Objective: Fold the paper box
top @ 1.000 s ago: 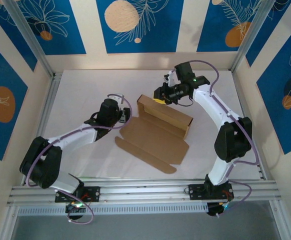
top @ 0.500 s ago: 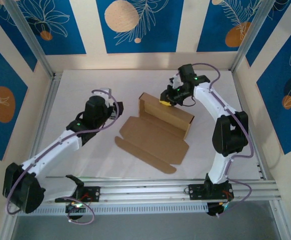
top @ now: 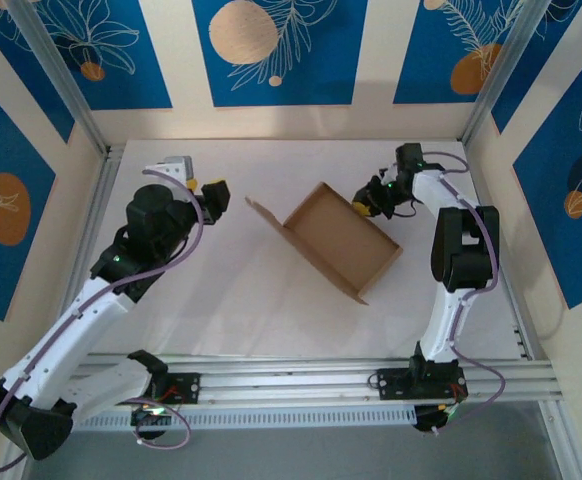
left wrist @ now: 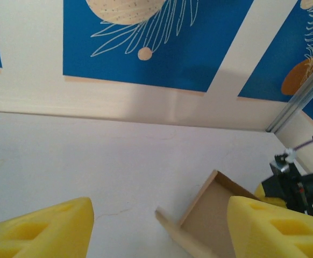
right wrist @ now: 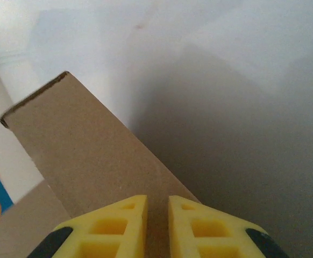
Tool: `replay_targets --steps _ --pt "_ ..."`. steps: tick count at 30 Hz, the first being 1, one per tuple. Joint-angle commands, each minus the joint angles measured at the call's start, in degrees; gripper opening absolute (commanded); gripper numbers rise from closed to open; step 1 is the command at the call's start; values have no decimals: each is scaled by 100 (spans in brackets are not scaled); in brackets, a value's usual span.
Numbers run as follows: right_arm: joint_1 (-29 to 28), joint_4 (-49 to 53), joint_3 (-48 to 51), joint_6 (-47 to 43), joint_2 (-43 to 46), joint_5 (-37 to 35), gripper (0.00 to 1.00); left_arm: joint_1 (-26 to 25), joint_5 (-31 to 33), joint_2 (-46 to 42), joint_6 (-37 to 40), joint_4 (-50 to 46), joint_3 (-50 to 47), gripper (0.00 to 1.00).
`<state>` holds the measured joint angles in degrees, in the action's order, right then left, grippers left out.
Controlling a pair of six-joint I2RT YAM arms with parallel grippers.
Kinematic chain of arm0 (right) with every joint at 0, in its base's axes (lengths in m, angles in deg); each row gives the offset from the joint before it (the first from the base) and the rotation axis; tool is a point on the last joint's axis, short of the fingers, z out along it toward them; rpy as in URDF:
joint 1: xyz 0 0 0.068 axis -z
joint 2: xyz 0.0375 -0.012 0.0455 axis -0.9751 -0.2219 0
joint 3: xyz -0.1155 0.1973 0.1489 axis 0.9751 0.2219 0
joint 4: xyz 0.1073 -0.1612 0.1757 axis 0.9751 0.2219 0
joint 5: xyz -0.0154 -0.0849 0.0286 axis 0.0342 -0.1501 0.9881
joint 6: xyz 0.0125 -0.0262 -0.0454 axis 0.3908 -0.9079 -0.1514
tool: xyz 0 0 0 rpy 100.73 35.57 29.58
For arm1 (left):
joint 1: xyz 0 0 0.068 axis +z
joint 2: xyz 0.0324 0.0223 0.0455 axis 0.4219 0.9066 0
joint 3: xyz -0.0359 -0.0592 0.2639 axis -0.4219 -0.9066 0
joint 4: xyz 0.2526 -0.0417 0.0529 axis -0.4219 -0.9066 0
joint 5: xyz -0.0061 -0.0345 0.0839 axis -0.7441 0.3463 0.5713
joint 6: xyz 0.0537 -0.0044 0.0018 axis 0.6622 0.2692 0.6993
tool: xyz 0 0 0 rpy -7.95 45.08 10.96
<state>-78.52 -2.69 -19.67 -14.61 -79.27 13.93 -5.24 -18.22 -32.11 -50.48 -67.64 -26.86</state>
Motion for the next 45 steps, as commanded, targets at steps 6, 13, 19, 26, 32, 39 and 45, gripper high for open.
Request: replay_targets --steps 6,13,19,26,32,39,45 --pt "-64 -432 1082 308 806 -1077 32 59 -34 384 -415 -189 -172 63" --pt "-85 -197 1707 552 1163 -1888 35 -194 -1590 1883 -2281 1121 -1282 45" --pt "-341 -670 2619 1050 1579 -1557 39 -436 -2697 3870 -2351 1460 -213 50" --pt "-746 -1040 3497 1759 2497 -884 41 -82 -3370 5316 -2072 749 1768 54" --pt "-1637 -1032 3809 2102 3095 -1035 51 629 -3699 5847 -2247 715 2504 55" --pt "-1627 -373 3472 1070 3820 -1954 59 1490 -2877 4378 -1800 302 1800 60" --pt "-1749 -813 2777 -791 3585 -2896 57 1449 -2253 2891 -1848 93 634 60"
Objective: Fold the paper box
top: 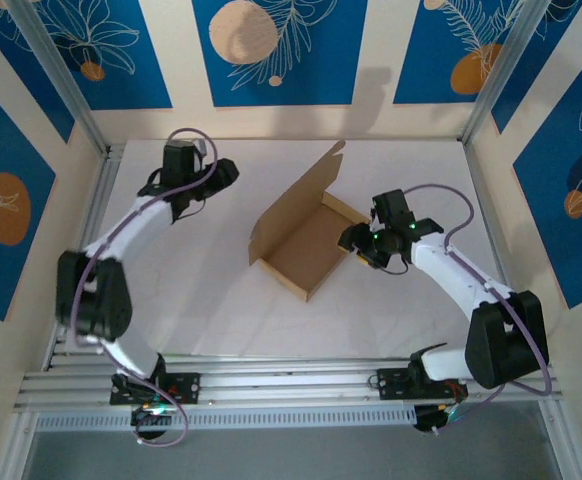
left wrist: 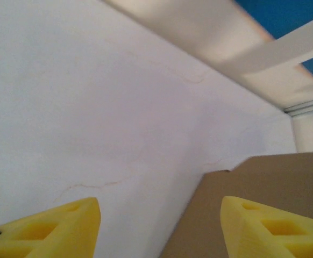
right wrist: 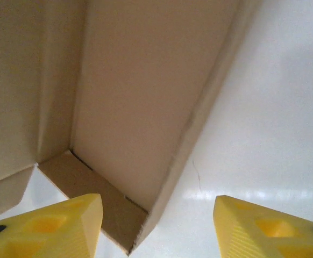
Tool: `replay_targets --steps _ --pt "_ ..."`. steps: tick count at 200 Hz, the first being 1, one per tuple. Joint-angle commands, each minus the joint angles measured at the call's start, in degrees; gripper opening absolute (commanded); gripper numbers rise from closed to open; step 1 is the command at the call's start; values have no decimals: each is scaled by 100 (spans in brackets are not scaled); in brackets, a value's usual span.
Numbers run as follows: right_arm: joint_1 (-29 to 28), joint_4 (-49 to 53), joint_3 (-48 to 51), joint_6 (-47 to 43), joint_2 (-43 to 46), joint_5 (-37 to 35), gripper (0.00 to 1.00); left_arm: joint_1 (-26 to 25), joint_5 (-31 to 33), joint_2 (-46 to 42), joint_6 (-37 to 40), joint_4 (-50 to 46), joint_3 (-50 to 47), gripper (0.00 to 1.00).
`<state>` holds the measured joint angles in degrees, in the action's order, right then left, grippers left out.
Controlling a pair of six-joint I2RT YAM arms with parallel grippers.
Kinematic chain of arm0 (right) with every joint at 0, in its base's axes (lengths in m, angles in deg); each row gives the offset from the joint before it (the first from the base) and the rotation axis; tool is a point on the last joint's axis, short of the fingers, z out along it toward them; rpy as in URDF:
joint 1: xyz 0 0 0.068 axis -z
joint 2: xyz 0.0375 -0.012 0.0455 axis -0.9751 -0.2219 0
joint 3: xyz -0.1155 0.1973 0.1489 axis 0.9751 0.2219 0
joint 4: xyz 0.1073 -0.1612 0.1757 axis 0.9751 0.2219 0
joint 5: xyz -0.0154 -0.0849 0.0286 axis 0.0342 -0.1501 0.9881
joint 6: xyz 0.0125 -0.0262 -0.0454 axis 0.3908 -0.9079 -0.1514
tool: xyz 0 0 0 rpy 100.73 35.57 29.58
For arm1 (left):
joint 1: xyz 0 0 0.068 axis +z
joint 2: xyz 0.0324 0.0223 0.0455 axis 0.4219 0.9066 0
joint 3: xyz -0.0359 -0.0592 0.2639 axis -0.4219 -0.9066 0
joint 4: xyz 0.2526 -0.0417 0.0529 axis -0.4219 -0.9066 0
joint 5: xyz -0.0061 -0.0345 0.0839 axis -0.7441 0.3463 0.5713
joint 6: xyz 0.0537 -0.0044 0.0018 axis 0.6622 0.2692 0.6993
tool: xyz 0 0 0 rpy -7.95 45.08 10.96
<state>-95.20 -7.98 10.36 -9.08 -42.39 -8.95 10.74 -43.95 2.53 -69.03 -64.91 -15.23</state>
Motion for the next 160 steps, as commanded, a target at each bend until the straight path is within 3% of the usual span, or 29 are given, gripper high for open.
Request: replay_targets --steps 1,34,57,107,123,160 --pt "-146 -697 -244 -1873 -244 -775 58 -211 366 -836 -116 -111 -832 61" --pt "-169 -593 -1554 -3826 -1849 -1939 62 -673 552 -1804 -110 -227 -1666 60" --pt "-22 -404 -2222 -4378 -2742 -2296 65 -877 422 -2299 -42 -406 -1912 61" --pt "321 -238 -3016 -4956 -3548 -1669 72 -908 140 -3142 180 -915 -2323 63" --pt "405 -162 -3150 -4927 -3729 -1137 69 -907 112 -3283 226 -1006 -2438 63" --pt "295 40 -3365 -4805 -4180 -1461 53 -901 270 -3555 217 -1123 -2678 64"
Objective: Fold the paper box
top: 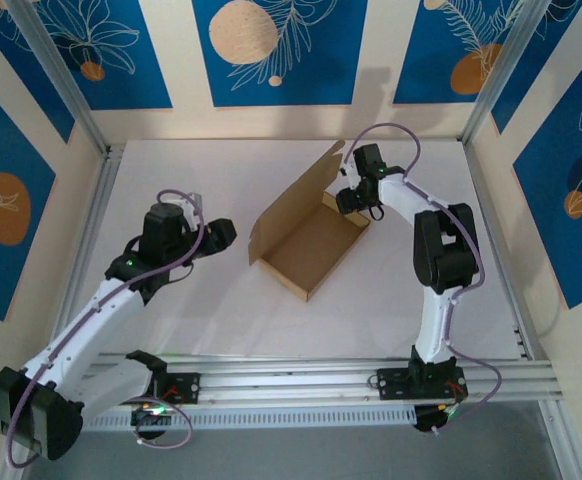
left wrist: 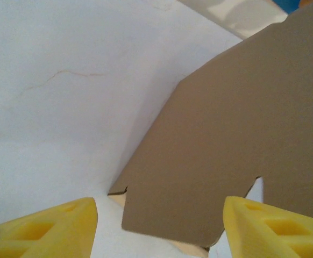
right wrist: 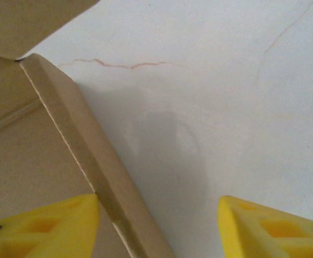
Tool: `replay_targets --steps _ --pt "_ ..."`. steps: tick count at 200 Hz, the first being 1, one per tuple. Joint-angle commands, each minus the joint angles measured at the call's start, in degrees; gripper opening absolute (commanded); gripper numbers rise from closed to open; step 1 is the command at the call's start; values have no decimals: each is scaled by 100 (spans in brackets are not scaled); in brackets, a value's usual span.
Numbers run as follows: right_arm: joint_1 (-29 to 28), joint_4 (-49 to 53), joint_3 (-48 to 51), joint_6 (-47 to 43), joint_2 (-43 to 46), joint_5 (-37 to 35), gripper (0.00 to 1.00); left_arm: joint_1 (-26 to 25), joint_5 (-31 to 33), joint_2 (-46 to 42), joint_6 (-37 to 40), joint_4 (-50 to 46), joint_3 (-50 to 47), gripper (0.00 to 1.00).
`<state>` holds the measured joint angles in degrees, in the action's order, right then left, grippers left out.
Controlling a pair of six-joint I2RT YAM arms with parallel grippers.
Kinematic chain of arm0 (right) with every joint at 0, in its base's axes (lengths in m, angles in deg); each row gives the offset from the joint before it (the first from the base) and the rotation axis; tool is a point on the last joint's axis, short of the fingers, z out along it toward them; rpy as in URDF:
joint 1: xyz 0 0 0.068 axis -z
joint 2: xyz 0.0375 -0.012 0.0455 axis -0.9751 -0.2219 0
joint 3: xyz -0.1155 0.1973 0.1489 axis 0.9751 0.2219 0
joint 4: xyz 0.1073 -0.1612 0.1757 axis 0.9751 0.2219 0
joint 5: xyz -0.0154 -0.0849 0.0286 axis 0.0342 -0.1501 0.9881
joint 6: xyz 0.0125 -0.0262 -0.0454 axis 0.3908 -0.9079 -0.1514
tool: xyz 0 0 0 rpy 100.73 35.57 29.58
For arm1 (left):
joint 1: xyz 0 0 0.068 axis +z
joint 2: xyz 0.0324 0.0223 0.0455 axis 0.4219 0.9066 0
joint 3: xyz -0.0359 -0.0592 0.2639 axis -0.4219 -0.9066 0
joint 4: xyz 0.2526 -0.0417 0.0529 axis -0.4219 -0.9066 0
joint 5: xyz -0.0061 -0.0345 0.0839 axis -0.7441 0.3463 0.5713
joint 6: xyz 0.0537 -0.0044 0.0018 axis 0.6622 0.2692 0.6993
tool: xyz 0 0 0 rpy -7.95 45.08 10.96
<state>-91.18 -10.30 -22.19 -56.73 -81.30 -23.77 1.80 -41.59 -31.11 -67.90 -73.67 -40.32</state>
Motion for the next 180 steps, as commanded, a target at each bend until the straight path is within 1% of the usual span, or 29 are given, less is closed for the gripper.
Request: replay_targets --steps 1,22,47,61,86,96,117,141,160,169,180 --pt "-114 266 -104 -34 -296 5 53 -6 43 -194 103 -247 -172 64" --pt "-178 216 28 80 -350 -412 42 11 105 -259 102 -255 -201 64" --pt "-250 81 288 111 -241 -783 35 39 106 -225 170 -291 -166 64" --pt "-325 -16 441 66 -147 -977 27 55 132 -219 183 -284 -188 64" --pt "-592 -389 826 -190 38 -1670 16 83 118 -198 172 -206 -257 65" --pt "-673 -512 938 -304 72 -1972 13 92 115 -180 169 -193 -279 65" --pt "-779 -706 1118 -444 103 -2306 12 99 114 -153 145 -149 -322 65" --pt "-845 -730 1166 -558 4 -2410 12 110 128 -154 127 -137 -317 65" --pt "-851 -640 1111 -472 -55 -2406 13 117 179 -170 165 -207 -265 65" --pt "-842 -607 1082 -411 -46 -2399 16 111 214 -194 183 -252 -232 65" --pt "-799 -523 1061 -250 59 -2163 25 127 245 -222 218 -308 -189 65"
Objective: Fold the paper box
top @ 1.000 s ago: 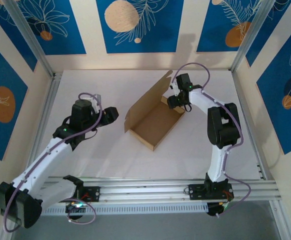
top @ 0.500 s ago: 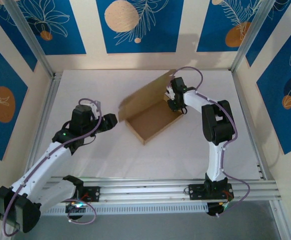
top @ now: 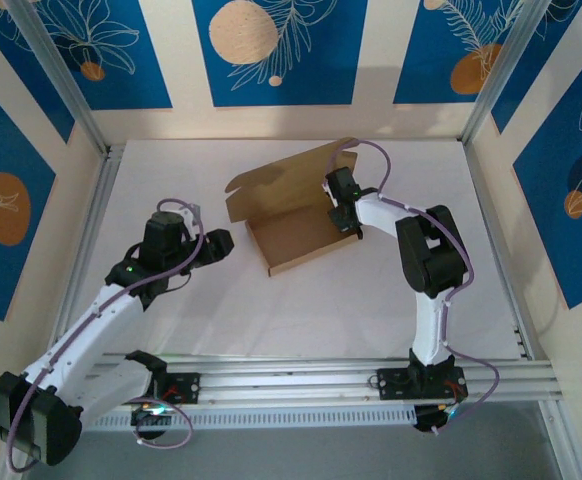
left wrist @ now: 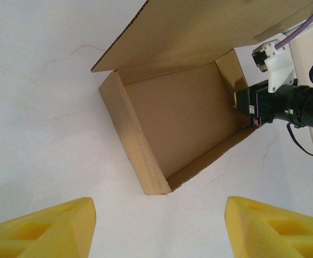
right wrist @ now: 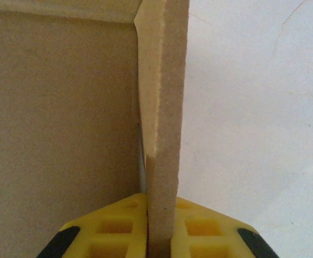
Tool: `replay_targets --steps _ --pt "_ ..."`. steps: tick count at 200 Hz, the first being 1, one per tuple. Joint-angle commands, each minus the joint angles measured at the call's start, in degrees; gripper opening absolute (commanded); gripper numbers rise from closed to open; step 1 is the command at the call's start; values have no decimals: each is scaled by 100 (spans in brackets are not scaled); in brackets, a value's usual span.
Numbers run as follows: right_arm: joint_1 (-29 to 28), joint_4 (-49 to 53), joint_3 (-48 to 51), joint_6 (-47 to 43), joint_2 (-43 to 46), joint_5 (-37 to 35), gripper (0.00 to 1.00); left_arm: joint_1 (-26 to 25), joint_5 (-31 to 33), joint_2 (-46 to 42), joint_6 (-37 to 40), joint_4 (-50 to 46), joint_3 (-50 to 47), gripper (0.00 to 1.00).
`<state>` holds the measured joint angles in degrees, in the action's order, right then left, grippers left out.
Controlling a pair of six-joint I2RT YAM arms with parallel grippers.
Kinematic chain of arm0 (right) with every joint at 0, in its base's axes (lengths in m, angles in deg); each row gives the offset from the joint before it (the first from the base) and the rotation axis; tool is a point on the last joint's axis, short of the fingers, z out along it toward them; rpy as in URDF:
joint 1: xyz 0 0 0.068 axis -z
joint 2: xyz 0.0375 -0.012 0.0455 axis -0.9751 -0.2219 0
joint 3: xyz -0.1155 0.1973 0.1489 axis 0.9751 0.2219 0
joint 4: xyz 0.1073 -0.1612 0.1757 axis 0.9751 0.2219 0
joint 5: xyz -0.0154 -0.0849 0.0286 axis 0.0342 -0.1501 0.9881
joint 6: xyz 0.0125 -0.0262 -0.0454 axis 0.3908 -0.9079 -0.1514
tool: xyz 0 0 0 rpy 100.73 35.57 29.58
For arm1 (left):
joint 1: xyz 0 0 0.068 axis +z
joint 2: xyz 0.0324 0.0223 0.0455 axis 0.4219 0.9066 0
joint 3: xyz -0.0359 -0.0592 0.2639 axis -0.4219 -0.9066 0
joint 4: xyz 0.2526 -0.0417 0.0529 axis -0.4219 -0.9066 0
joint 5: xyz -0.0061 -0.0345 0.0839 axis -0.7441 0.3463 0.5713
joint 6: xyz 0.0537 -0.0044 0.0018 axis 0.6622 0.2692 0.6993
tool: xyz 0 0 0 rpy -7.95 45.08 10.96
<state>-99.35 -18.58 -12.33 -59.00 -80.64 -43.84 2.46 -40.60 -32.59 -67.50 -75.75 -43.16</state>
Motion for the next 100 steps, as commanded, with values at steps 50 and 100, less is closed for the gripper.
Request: replay_targets --steps 50,100 --pt "552 284 620 1444 1154 1783 57 123 296 -68 440 -315 345 67" --pt "1021 -671 1869 3156 2203 3586 58 274 590 379 715 -318 795 71"
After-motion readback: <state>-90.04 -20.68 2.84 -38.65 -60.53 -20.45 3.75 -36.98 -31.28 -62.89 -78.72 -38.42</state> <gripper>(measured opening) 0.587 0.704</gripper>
